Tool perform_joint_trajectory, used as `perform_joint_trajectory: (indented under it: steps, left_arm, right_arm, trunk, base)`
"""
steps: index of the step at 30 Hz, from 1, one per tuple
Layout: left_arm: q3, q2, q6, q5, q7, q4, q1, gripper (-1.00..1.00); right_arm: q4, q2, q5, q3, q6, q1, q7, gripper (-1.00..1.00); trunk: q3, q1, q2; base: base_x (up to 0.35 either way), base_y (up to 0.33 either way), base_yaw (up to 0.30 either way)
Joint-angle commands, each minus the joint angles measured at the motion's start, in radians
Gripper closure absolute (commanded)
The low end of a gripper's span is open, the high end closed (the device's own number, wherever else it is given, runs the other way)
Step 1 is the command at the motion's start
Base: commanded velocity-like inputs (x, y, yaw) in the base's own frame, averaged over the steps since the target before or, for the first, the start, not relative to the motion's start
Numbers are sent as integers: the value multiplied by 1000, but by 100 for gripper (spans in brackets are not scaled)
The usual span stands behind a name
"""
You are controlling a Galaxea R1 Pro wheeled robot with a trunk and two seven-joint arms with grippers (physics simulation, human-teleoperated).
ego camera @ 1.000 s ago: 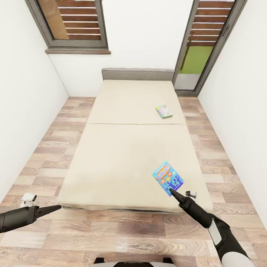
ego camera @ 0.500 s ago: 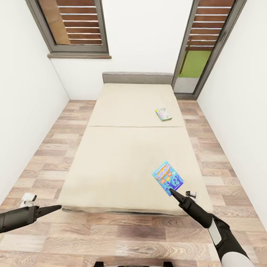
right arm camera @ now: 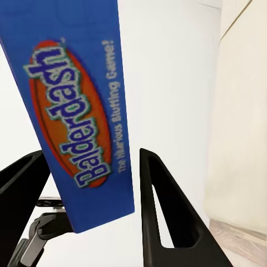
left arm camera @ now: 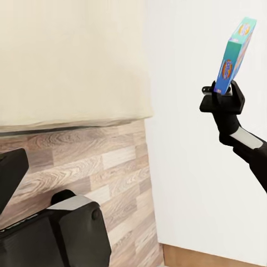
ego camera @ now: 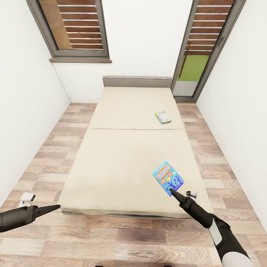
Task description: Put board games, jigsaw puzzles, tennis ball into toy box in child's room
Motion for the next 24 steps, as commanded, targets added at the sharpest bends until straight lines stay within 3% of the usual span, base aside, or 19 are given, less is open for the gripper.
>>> perform_joint_trajectory:
  steps: [1,24]
  left_arm:
    - [0,0,11,-1,-4,0,0,-100]
    - [1,2,11,-2,-4,0,0,-100]
  right_arm:
    - [0,0,-1,-1,11,-1,3,100]
    - [0,4,-1,-1,10,-1,3,100]
  trunk:
    - [0,1,-2]
    - [38,1,-2]
  base:
    - [0,0,0]
    - [0,0,0]
